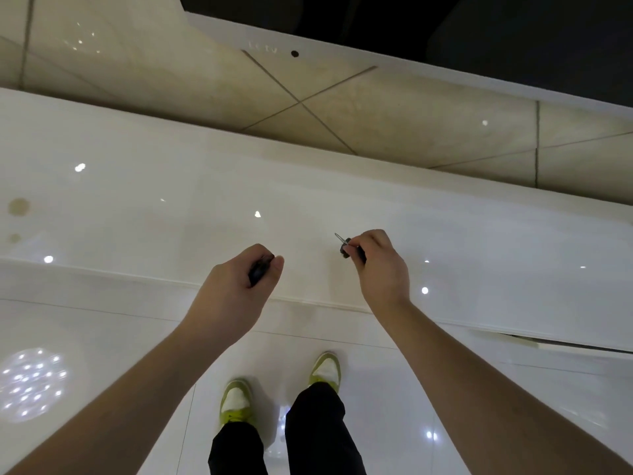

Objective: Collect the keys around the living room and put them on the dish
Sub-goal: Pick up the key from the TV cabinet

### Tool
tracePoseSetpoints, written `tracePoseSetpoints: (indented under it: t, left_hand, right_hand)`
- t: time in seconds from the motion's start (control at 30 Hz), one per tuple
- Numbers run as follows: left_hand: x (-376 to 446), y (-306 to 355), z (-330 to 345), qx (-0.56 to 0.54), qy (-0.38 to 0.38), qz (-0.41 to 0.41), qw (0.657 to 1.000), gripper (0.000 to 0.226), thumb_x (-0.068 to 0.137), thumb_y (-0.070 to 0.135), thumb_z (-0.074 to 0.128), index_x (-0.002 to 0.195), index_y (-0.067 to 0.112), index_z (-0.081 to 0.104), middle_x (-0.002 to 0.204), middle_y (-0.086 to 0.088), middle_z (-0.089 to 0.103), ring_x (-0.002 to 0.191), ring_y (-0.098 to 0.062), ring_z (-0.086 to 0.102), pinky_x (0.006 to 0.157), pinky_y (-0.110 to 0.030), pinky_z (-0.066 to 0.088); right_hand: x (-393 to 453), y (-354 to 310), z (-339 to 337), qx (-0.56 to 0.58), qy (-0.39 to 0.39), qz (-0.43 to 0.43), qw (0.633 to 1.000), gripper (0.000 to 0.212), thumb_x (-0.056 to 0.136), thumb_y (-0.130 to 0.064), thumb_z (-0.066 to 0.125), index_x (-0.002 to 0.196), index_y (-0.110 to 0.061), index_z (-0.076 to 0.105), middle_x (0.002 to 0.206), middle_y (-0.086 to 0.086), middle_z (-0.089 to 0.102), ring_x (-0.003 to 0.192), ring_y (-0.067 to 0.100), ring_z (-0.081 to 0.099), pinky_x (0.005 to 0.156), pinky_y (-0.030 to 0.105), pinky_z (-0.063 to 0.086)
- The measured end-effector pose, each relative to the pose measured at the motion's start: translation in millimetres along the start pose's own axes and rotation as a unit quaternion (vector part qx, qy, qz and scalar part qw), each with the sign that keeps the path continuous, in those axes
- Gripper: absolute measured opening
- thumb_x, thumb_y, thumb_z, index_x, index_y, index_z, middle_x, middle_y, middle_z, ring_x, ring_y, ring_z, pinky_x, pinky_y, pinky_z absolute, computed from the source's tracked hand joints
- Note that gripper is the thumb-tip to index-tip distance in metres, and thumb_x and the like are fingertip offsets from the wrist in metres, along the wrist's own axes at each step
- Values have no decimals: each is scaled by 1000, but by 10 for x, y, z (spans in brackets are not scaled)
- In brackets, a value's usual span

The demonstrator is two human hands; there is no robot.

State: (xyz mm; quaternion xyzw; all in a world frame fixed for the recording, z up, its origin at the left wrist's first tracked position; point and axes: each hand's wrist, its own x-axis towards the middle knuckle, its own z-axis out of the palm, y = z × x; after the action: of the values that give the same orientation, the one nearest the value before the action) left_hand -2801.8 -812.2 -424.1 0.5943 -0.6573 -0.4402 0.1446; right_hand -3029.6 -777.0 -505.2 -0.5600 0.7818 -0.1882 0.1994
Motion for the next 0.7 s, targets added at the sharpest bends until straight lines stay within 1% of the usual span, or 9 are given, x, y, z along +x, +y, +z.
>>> tracePoseSetpoints:
  t: [0.13, 0.27, 0.33, 0.4, 0.47, 0.53, 0.57, 0.63, 0.7]
  left_hand:
    - [-168, 87, -141, -8, -5, 16, 1000, 29, 92, 43, 49, 71, 23, 46, 50, 11, 38, 45, -9, 34, 45, -14, 34]
    - [-394, 232, -359, -15, -7, 26, 1000, 30, 93, 43, 49, 70, 24, 46, 49, 11, 38, 46, -9, 35, 45, -14, 33]
    - [-543, 344, -512, -18, -7, 34, 999, 29, 93, 41, 50, 69, 25, 46, 48, 12, 39, 45, -9, 35, 45, -14, 33]
    - [-711, 460, -696, -24, -10, 42, 999, 29, 93, 41, 51, 68, 28, 45, 48, 13, 39, 45, -8, 36, 45, -14, 33]
    - [-885, 562, -909, -33, -15, 52, 998, 28, 93, 42, 50, 68, 30, 45, 49, 12, 39, 45, -8, 35, 47, -14, 34]
    - [-1049, 659, -1130, -39, -17, 62, 997, 27, 94, 42, 49, 69, 32, 45, 50, 12, 38, 46, -8, 34, 46, -14, 33]
    - [-1128, 706, -1239, -43, -15, 67, 997, 27, 94, 41, 49, 69, 33, 45, 50, 12, 38, 46, -8, 33, 46, -14, 33]
    - [-1262, 803, -1477, -48, -6, 72, 996, 28, 94, 39, 50, 68, 31, 45, 50, 12, 38, 46, -8, 33, 46, -14, 33]
    - [-1350, 893, -1736, -45, 11, 76, 996, 28, 94, 39, 50, 69, 28, 46, 49, 12, 39, 46, -7, 35, 45, -14, 33]
  right_hand:
    - [-217, -249, -253, 11, 10, -53, 998, 21, 97, -27, 54, 92, -12, 67, 107, -3, 59, 66, 16, 63, 55, 28, 51]
    - [-432, -562, -567, 71, -14, 0, 997, 26, 96, -37, 46, 85, -23, 65, 122, -17, 52, 71, 2, 58, 63, 17, 44]
    - [-538, -742, -780, 87, -32, -16, 996, 26, 96, -37, 45, 82, -26, 65, 125, -16, 54, 82, 0, 55, 69, 17, 42]
    - [-648, -945, -1008, 88, -62, -46, 993, 25, 96, -33, 44, 84, -25, 64, 127, -11, 59, 102, 7, 48, 80, 21, 42]
    - [-753, -1156, -1239, 104, -82, -60, 989, 20, 98, -26, 47, 89, -22, 65, 128, -9, 61, 110, 5, 41, 89, 10, 36]
    - [-863, -1396, -1481, 133, -92, -61, 985, 18, 99, -21, 49, 90, -26, 63, 128, -12, 61, 113, 0, 45, 90, 3, 32]
    - [-923, -1535, -1609, 152, -94, -58, 982, 20, 99, -20, 49, 91, -32, 62, 127, -15, 61, 112, 0, 49, 89, 4, 34]
    - [-1060, -1835, -1866, 200, -84, -50, 975, 25, 100, -20, 48, 86, -39, 56, 119, -23, 62, 100, 1, 59, 82, 10, 41]
    - [-1208, -2116, -2090, 245, -68, -42, 966, 22, 99, -20, 48, 86, -32, 59, 108, -29, 66, 84, 5, 61, 72, 14, 43]
